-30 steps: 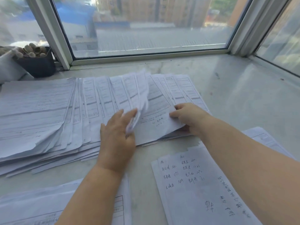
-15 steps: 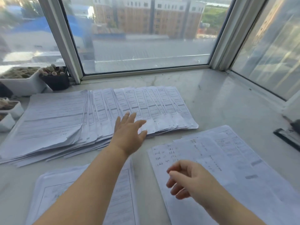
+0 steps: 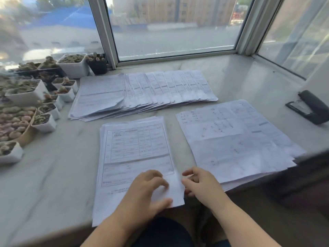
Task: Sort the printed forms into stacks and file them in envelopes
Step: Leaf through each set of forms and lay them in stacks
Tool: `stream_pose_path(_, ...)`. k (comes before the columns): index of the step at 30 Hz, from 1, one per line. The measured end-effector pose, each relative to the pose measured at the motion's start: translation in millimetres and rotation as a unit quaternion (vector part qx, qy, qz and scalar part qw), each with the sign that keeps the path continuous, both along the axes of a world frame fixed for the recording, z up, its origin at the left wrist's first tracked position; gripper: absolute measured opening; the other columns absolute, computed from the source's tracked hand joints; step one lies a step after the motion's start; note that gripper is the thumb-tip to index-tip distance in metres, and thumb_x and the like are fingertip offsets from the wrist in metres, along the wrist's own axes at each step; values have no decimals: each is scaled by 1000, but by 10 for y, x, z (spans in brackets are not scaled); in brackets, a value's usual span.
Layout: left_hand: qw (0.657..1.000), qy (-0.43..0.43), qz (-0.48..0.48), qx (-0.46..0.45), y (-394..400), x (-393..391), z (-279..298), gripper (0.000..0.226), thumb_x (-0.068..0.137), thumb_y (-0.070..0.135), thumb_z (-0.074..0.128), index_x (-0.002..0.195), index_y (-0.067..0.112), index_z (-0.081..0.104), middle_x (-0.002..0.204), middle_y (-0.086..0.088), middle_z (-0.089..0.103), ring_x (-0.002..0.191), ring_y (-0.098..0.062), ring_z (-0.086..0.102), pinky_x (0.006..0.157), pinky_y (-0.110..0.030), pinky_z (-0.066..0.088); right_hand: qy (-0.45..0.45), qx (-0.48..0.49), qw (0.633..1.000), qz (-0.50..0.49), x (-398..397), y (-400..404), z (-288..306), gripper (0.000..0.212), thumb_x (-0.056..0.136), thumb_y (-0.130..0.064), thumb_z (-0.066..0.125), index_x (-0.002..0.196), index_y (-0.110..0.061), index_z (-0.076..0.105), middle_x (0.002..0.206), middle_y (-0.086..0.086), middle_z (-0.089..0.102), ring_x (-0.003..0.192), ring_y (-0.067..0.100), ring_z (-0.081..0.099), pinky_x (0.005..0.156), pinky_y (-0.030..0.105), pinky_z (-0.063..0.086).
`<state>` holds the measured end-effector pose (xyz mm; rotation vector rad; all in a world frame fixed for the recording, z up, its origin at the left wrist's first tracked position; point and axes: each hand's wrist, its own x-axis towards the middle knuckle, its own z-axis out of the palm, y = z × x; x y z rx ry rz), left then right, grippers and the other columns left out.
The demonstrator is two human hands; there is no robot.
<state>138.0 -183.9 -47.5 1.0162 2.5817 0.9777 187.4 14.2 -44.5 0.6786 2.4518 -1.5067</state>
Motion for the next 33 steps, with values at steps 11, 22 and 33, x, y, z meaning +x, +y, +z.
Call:
stream_pose_path(11, 1000, -12, -19, 22, -142, 233, -76, 20, 81, 38, 70, 99, 31, 65, 119, 29, 46, 112, 20, 32, 114, -33, 23, -14, -104, 993, -56, 335, -148, 41, 18, 88, -17, 61, 103, -28, 62, 82, 0, 74, 71, 9, 70, 65, 20, 55)
stream_pose_path(22, 974, -108, 134, 147, -132, 212, -59, 19, 82, 10, 70, 67, 22, 69, 77, 12, 67, 81, -6, 62, 77, -20, 45, -6, -100, 991, -85, 308, -188, 46, 13, 90, -13, 60, 96, -21, 69, 69, -4, 70, 55, 7, 58, 55, 18, 49)
stream_pose_path(33, 921, -219, 213, 242, -83, 225, -60, 33, 80, 20, 75, 57, 9, 54, 53, 7, 51, 54, -5, 44, 55, -15, 36, -128, -206, 966, -94, 120, -246, 159, 38, 97, -37, 54, 92, -2, 68, 71, 10, 73, 47, 12, 60, 46, 21, 50)
